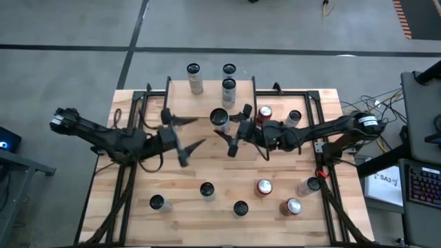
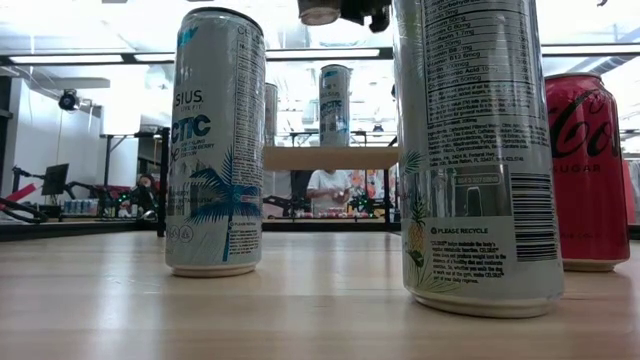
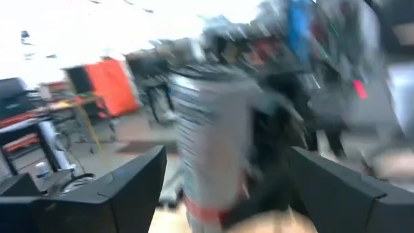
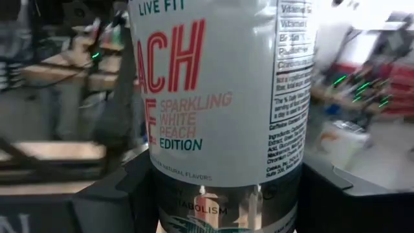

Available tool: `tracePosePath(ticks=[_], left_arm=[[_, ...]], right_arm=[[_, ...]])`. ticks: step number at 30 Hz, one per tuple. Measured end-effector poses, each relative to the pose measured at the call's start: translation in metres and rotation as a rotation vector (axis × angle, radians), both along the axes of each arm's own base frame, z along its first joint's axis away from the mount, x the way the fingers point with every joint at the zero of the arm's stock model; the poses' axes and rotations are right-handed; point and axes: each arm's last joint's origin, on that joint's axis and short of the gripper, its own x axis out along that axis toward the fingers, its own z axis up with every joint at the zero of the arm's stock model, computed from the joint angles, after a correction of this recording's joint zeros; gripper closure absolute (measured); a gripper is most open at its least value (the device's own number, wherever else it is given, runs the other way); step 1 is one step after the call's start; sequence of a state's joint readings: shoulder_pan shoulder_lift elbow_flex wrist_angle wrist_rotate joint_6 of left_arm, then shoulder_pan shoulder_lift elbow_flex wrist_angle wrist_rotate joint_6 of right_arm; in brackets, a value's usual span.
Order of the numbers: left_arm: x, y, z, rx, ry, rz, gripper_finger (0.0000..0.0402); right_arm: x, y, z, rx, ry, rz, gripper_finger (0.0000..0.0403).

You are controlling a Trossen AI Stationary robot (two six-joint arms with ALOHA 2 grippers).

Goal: Place canned beverage on shelf
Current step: Put the white soda can on the shelf

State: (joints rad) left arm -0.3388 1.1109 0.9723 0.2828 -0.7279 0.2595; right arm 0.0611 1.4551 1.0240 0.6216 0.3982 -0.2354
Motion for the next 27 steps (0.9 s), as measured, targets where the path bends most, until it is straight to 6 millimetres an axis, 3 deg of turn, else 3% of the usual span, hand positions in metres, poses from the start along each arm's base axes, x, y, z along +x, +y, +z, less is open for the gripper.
tracePosePath(ticks=[3, 6, 11, 19, 27], left_arm=[[0.005, 0.01, -0.019, -0.043, -0.13, 0.046, 0.0098], [0.01, 0.018, -0.037, -0.077, -0.238, -0.02, 0.01], [0.02, 0.024, -0.058, -0.098, -0.311, -0.028, 0.01], [0.045, 0.028, -0.064, -0.054, -0.276, 0.055, 0.01], [0.054, 0.027, -0.062, -0.016, -0.271, 0.093, 0.0121]], right_arm=[[0.005, 0.0, -0.008, -0.01, -0.003, -0.065, 0.0167], [0.011, -0.001, -0.006, -0.012, 0.015, -0.117, 0.0167], [0.019, -0.001, -0.002, -0.018, 0.065, -0.119, 0.0167], [0.028, 0.0, -0.006, -0.023, 0.092, -0.123, 0.0167], [0.028, 0.0, -0.008, -0.022, 0.093, -0.124, 0.0167]])
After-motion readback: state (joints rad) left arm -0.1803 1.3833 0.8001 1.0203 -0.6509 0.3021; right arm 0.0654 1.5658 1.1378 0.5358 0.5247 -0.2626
